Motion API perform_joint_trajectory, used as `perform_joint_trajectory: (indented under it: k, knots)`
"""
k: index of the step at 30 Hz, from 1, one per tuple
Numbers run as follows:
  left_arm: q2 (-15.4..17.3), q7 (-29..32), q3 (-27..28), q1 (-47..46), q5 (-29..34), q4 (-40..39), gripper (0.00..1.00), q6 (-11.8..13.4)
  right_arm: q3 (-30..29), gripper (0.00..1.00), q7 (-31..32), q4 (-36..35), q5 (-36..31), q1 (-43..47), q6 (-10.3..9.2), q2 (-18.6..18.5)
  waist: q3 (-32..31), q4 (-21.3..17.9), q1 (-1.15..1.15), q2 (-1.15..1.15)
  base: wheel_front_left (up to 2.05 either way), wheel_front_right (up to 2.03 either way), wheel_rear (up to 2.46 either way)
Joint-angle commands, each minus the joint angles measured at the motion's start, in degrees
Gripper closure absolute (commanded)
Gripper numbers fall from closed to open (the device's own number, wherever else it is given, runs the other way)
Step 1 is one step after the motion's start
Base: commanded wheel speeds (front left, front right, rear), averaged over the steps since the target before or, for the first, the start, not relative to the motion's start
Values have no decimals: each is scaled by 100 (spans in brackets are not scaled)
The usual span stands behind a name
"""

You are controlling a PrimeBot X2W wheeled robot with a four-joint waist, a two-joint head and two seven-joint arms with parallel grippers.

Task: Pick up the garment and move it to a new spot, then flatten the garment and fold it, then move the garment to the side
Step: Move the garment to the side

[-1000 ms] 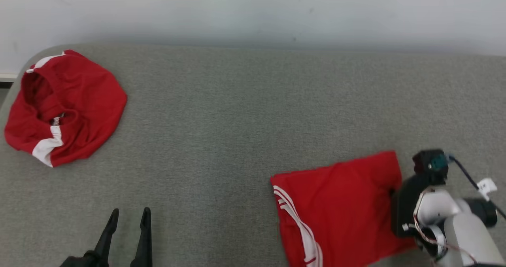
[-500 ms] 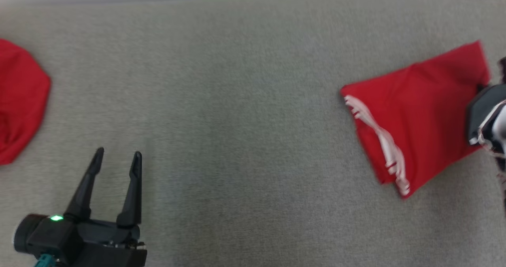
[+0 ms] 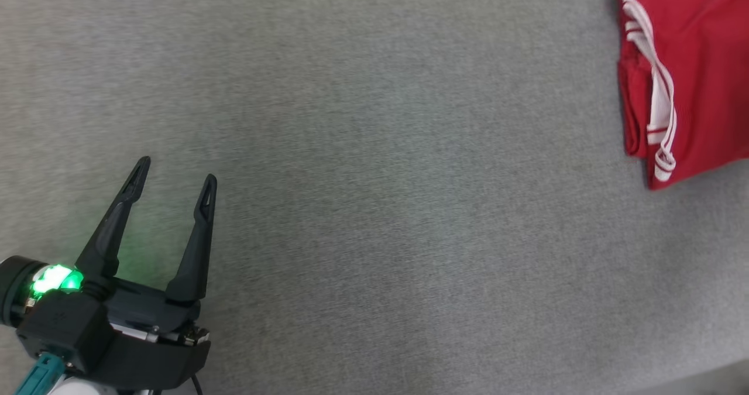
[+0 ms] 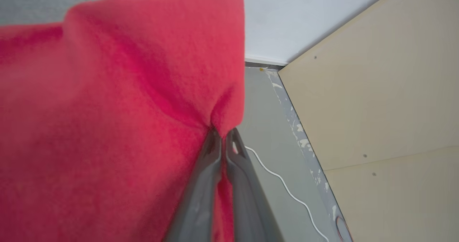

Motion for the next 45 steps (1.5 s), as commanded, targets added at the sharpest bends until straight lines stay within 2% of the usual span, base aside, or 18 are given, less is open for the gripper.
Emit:
perform_joint_trajectory:
  k: [1,6,13,14,15,16,17,18,23,27,31,32,35,40,45]
  knots:
    - [39,18,-4,-39,15,-34,0,24,-115,100,-78,-14,-161,-73,-16,90,230,-249,-1,-1,0,0,0]
    - [12,67,-80,57,-3,-51,0,44,-425,100,-586,22,-402,-42,-16,230,163,-212,-1,-1,0,0,0]
    - [-22,38,-145,134,-47,-20,0,82,-497,100,-1306,241,-838,-211,-16,15,59,-66,-1,-1,0,0,0]
    - [-29,24,-155,132,-58,-9,0,84,-509,95,-1383,295,-872,-227,-15,0,35,-39,-1,-1,0,0,0]
    - [-28,16,-157,143,-67,1,0,79,-559,84,-1426,347,-916,-259,-16,-15,16,-20,-1,-1,0,0,0]
    - [-31,11,-172,153,-68,15,0,81,-582,65,-1472,407,-974,-288,-16,-39,-3,4,-1,-1,0,0,0]
    - [-44,-4,-190,163,-68,35,0,89,-624,27,-1453,498,-1004,-315,-16,-57,-25,29,-1,-1,0,0,0]
    - [-49,-13,-200,175,-75,48,0,93,-625,0,-1510,559,-1040,-350,-16,-59,-44,50,-1,-1,0,0,0]
    - [-149,-136,-302,198,-94,214,0,124,-654,0,-2056,785,-1143,-424,-16,-77,-250,176,-1,-1,0,0,0]
    - [-280,-346,-370,245,-136,519,0,140,-678,0,-2477,1003,-1065,-333,-16,-43,-671,350,-1,-1,0,0,0]
    - [-458,-535,-416,388,-246,953,0,192,-411,0,-2818,1283,-804,16,-16,153,-1306,590,-1,-1,0,0,0]
    - [-543,-610,-404,536,-292,1199,0,238,-255,0,-2908,1342,-585,268,-15,297,-1683,712,-1,-1,0,0,0]
    - [-606,-668,-358,716,-302,1421,0,294,-95,0,-2962,1322,-224,577,-15,495,-2054,828,-1,-1,0,0,0]
    - [-783,-742,-120,1248,-473,1858,0,488,431,0,-2996,739,646,1599,-16,974,-2897,1064,-1,-1,0,0,0]
    - [-987,-759,281,1606,-738,2042,0,481,899,0,-2887,-338,1433,2824,-15,1374,-3441,1298,-1,-1,0,0,0]
